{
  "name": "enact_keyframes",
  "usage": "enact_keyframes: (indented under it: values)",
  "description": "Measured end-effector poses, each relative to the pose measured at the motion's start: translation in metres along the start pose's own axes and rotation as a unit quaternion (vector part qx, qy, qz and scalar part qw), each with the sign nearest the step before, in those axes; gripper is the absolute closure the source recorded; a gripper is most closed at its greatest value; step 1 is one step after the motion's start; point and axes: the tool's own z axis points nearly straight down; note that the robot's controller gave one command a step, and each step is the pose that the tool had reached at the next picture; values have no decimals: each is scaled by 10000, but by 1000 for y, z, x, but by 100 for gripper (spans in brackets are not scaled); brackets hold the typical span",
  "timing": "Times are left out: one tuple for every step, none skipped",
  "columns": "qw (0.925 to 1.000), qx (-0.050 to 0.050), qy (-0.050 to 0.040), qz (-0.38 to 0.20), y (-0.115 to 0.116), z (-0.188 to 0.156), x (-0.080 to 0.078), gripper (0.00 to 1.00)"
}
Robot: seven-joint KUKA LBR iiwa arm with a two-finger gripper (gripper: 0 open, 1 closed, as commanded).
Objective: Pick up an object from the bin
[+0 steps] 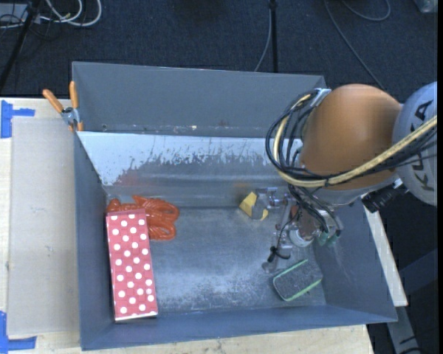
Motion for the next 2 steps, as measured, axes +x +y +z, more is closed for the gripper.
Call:
enact_keyframes:
  values:
    - [10000,-1,-41,5,0,-4,-1,0]
    - [9998,-1,-48,-173,-40,58,0,0]
